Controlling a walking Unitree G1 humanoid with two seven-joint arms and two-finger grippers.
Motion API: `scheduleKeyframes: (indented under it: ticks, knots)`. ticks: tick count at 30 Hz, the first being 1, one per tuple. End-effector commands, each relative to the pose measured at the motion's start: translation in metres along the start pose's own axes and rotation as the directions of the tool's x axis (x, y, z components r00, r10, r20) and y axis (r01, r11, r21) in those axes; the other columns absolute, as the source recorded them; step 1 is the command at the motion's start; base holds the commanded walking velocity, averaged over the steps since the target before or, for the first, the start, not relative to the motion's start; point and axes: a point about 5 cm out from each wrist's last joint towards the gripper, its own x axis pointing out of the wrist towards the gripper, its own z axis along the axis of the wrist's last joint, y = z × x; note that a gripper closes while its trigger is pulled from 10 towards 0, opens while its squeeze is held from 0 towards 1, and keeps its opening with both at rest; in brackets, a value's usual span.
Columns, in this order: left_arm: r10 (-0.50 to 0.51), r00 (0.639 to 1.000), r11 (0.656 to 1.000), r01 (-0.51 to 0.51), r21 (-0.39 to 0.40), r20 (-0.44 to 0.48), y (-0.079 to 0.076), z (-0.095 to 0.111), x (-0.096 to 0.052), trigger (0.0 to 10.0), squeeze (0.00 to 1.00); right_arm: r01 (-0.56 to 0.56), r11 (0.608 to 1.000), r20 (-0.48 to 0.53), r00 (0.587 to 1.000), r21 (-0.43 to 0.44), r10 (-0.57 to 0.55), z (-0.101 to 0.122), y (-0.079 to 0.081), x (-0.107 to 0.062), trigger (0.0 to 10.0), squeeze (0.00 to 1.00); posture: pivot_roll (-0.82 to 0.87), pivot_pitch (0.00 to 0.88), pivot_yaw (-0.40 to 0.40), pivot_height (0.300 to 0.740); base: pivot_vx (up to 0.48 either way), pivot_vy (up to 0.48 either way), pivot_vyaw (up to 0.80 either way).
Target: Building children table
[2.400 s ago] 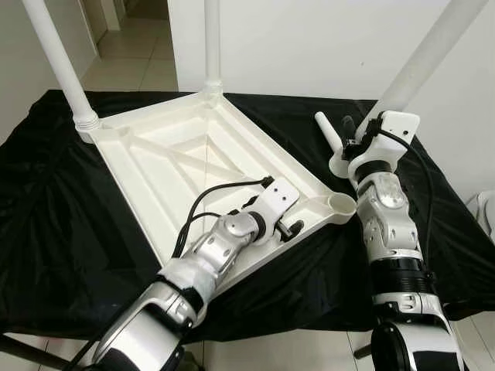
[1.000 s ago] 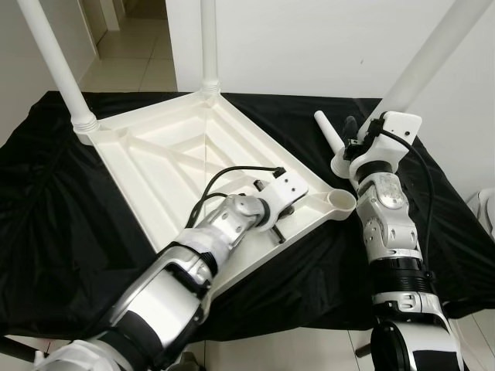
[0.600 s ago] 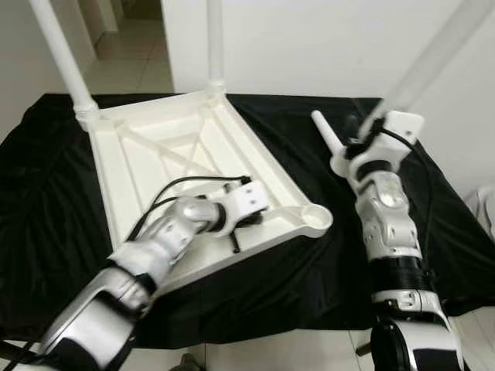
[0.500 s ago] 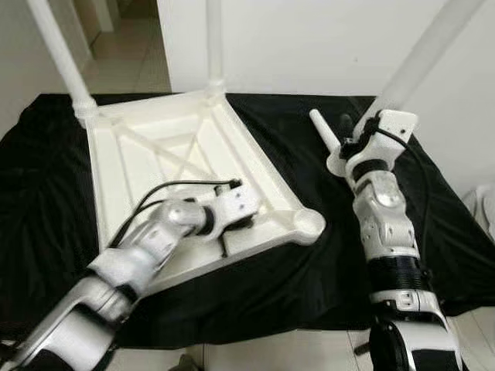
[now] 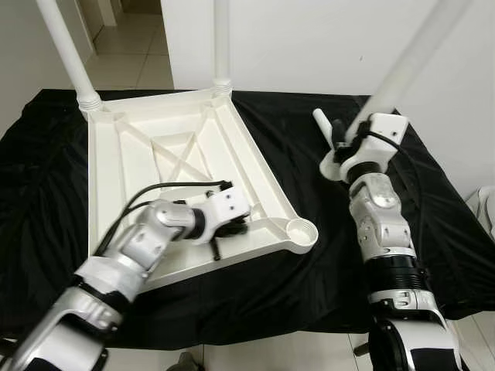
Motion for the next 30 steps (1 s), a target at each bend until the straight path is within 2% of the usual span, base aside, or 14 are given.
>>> scheduleKeyframes:
  ticks: [1,3,4,5,6,8,11,14,15,17,19,24,28,30]
  knots:
    - [0.051,0.997,0.998,-0.049,-0.024,0.065,0.002,0.014,-0.001,10.0,1.0,-0.034,0.999,-0.04,0.999,-0.02,0.033,-0.005,0.005,-0.002,10.0,0.0,0.09,0.0,-0.041,0.74,0.0,0.0,0.0]
    - [0.08,0.993,0.996,-0.076,-0.04,0.089,0.003,0.02,-0.002,10.0,1.0,-0.054,0.999,-0.062,0.997,-0.004,0.054,-0.008,0.007,-0.004,10.0,0.0,0.08,0.0,-0.04,0.74,0.0,0.0,0.0]
    - [0.093,0.99,0.995,-0.087,-0.056,0.107,0.004,0.023,-0.003,10.0,0.07,-0.072,0.997,-0.059,0.996,-0.002,0.071,-0.008,0.008,-0.005,10.0,0.0,0.08,0.0,-0.04,0.74,0.0,0.0,0.0]
    - [0.093,0.99,0.995,-0.087,-0.056,0.107,0.004,0.023,-0.003,10.0,0.07,-0.072,0.997,-0.059,0.996,-0.002,0.071,-0.008,0.008,-0.005,10.0,0.0,0.08,0.0,-0.04,0.74,0.0,0.0,0.0]
    - [0.1,0.988,0.994,-0.092,-0.065,0.119,0.005,0.025,-0.003,10.0,0.0,-0.084,0.996,-0.055,0.995,-0.003,0.083,-0.008,0.009,-0.005,10.0,0.0,0.08,0.0,-0.04,0.74,0.0,0.0,0.0]
    - [0.107,0.974,0.99,-0.085,-0.116,0.2,0.005,0.037,-0.008,10.0,0.0,-0.107,0.994,-0.035,0.994,-0.029,0.106,-0.006,0.01,-0.008,10.0,0.0,0.07,0.0,-0.04,0.74,0.0,0.0,0.0]
    - [0.128,0.959,0.987,-0.099,-0.125,0.253,0.006,0.045,-0.012,10.0,0.0,-0.127,0.989,-0.019,0.992,-0.079,0.126,-0.005,0.013,-0.012,10.0,0.0,0.07,0.0,-0.04,0.74,0.0,0.0,0.0]
    - [0.248,0.922,0.96,-0.192,-0.205,0.297,0.009,0.048,-0.015,10.0,0.0,-0.189,0.978,-0.003,0.982,-0.084,0.19,-0.01,0.022,-0.023,10.0,0.0,0.08,0.0,-0.041,0.74,0.0,0.0,0.0]
    - [0.248,0.922,0.96,-0.192,-0.205,0.297,0.009,0.048,-0.015,10.0,0.0,-0.189,0.978,-0.003,0.982,-0.084,0.19,-0.01,0.022,-0.023,10.0,0.0,0.08,0.0,-0.041,0.74,0.0,0.0,0.0]
    - [0.345,0.894,0.917,-0.257,-0.305,0.285,0.009,0.045,-0.01,10.0,0.0,-0.208,0.977,-0.01,0.978,-0.045,0.207,-0.016,0.03,-0.032,10.0,0.0,0.08,0.0,-0.045,0.74,0.0,0.0,0.0]
    - [0.399,0.878,0.891,-0.301,-0.341,0.267,0.006,0.042,-0.006,10.0,0.0,-0.215,0.976,-0.009,0.977,-0.015,0.215,-0.019,0.037,-0.038,10.0,0.0,0.08,0.0,-0.046,0.74,0.0,0.0,0.0]
    - [0.505,0.828,0.829,-0.386,-0.404,0.246,0.002,0.039,-0.006,10.0,0.0,-0.211,0.977,0.011,0.977,0.028,0.211,-0.021,0.044,-0.047,10.0,0.0,0.09,0.0,-0.047,0.74,0.0,0.0,0.0]
    - [0.565,0.791,0.796,-0.448,-0.407,0.235,0.001,0.035,-0.009,10.0,0.0,-0.199,0.979,0.014,0.98,0.039,0.199,-0.023,0.045,-0.051,10.0,0.0,0.09,0.0,-0.046,0.74,0.0,0.0,0.0]
    - [0.574,0.785,0.788,-0.454,-0.415,0.231,0.0,0.033,-0.01,10.0,0.0,-0.196,0.98,0.015,0.981,0.041,0.196,-0.023,0.044,-0.052,10.0,0.0,0.08,0.0,-0.048,0.74,0.0,0.0,0.0]
